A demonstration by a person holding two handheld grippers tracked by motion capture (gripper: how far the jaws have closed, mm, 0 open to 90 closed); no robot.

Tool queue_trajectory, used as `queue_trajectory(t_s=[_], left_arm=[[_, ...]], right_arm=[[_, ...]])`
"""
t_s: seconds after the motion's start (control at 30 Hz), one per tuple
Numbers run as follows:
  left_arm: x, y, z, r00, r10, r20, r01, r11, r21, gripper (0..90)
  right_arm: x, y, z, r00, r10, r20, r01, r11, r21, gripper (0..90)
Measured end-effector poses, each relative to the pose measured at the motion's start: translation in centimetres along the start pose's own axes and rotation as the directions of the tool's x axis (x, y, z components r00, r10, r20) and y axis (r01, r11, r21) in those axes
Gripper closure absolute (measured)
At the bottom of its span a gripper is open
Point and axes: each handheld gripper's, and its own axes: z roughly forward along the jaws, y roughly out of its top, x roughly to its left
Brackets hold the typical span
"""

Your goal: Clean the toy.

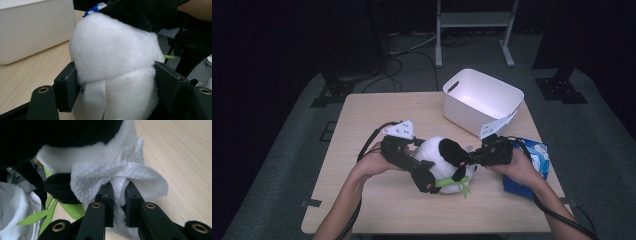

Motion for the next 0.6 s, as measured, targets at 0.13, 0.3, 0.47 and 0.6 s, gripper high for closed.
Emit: queue_trajectory(t_s=[0.13,0.3,0.47,0.6], left_arm=[[0.5,0.7,-1.1,0.9999,0.013,-0.008,-0.012,0.9998,0.018,27.4],[1.1,0.8,-1.5,1.0,0.005,0.006,-0.005,0.9992,0.039,29.2],[1.0,0.8,-1.5,0.9998,0.007,0.021,-0.008,0.9989,0.045,31.0],[0.8,1.2,-1.2,0.9993,0.025,0.026,-0.027,0.9973,0.069,31.5]], right_arm=[[0.2,0.8,1.4,0.9997,-0.004,-0.025,0.004,1.0,-0.006,79.9],[0.5,1.2,3.0,0.9991,-0.013,-0.039,0.014,1.0,0.022,79.9],[0.3,1.3,2.0,0.9997,-0.022,-0.011,0.023,0.999,0.028,79.8],[0.4,2.0,-0.2,0.9994,-0.03,0.018,0.031,0.999,-0.033,79.8]])
